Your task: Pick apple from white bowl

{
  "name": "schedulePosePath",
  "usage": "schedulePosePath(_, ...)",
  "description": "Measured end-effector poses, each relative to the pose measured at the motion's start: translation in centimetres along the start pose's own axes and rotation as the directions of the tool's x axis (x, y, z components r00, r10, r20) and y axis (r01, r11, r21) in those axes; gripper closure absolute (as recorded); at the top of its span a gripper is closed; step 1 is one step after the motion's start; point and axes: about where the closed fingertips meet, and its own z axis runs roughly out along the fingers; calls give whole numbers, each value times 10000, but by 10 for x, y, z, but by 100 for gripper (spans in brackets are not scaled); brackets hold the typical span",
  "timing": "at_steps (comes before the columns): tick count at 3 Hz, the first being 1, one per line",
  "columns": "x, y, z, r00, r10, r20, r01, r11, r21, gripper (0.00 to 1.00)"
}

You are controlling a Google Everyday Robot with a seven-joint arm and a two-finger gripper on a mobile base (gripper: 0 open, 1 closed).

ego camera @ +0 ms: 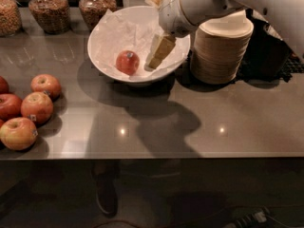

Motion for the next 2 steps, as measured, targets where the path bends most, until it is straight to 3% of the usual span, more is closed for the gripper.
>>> schedulePosePath(2,2,-4,42,9996,-81,283,97,9982,-585,49)
